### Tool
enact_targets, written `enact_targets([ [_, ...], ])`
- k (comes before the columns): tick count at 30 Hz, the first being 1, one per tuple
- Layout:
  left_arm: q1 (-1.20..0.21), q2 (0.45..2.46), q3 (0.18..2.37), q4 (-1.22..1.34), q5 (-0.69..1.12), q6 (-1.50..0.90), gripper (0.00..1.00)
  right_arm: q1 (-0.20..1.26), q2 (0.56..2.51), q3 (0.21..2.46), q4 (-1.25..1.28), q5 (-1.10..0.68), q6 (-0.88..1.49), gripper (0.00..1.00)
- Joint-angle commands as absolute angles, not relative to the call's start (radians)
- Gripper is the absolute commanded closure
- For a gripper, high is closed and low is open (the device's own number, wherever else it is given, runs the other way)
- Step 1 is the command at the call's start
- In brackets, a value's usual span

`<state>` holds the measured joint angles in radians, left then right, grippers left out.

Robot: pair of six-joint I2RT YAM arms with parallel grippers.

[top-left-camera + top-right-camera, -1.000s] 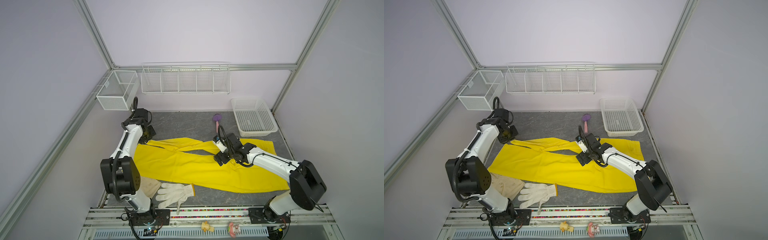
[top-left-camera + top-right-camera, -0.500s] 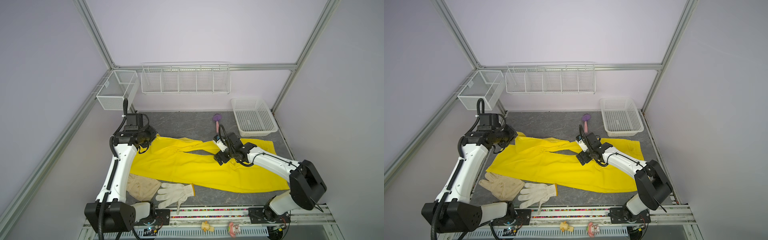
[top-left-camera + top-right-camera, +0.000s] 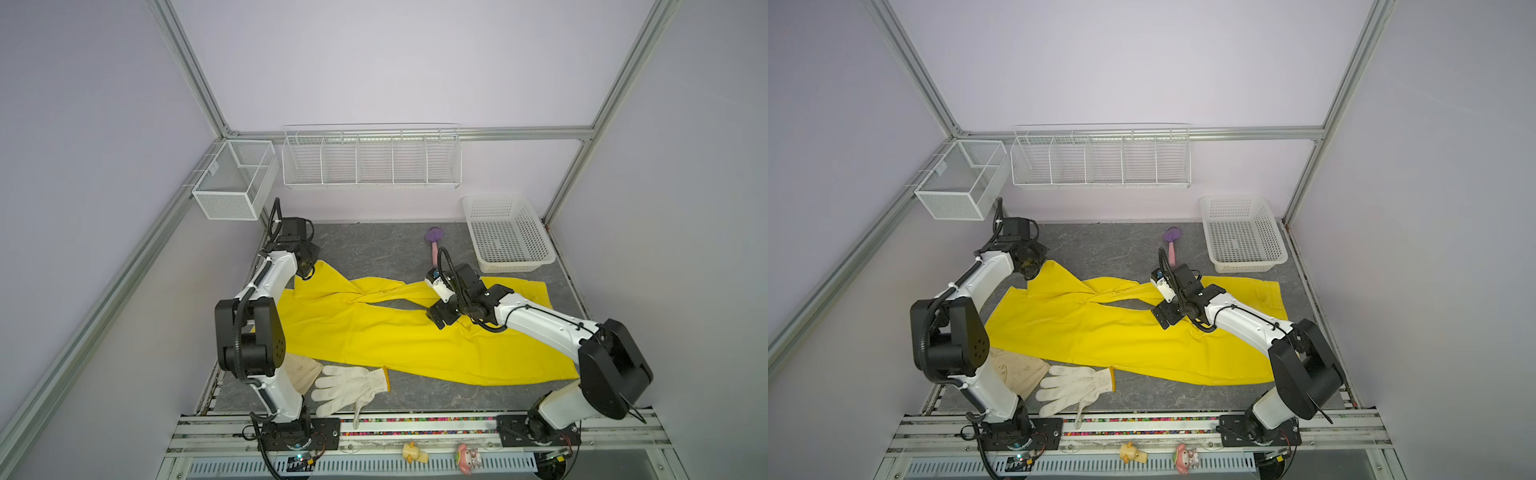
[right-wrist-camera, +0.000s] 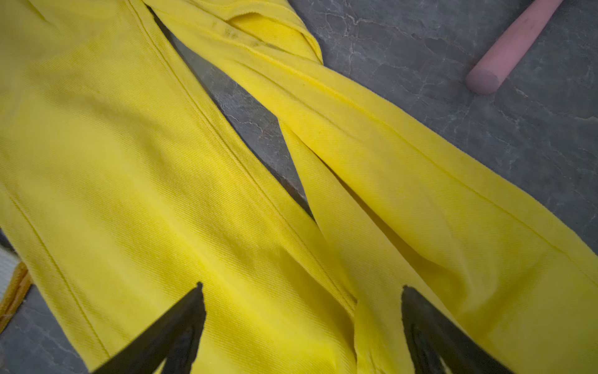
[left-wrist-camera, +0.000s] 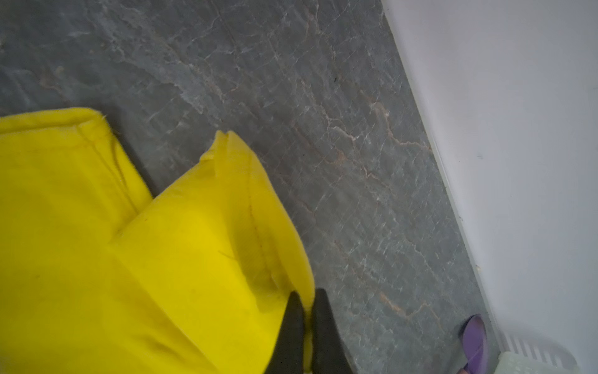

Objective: Fold and stack the trousers
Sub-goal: Flatten out the trousers at the center of the table.

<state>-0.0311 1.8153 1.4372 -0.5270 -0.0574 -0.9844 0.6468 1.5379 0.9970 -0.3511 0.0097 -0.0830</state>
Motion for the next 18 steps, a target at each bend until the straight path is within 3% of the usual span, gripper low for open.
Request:
enact_targets([
  [1,-0.032,1.914,1.524,-0.481,-0.096,-1.012,1.0,0.639,1.558,0.991,-0.344,-0.008,-0.093,0.05],
  [5,-0.034,2.026,1.611,-0.515,-0.11,-0.97,0.98,0.637,1.563,0.994,-0.348,-0.011,-0.093,0.05],
  [8,-0.034,2.114,1.722,-0.596,-0.175,-0.888,0.88,0.636,1.568,0.999,-0.353,-0.013,-0.092,0.05],
  [12,-0.036,2.169,1.847,-0.733,-0.254,-0.77,0.58,0.635,1.56,1.003,-0.366,-0.015,-0.089,0.05],
  [16,-0.053,2.092,1.826,-0.8,-0.3,-0.669,0.29,0.624,1.542,1.0,-0.379,-0.011,-0.098,0.05],
  [18,-0.052,2.048,1.805,-0.865,-0.317,-0.656,0.23,0.617,1.535,0.999,-0.383,-0.015,-0.104,0.05],
])
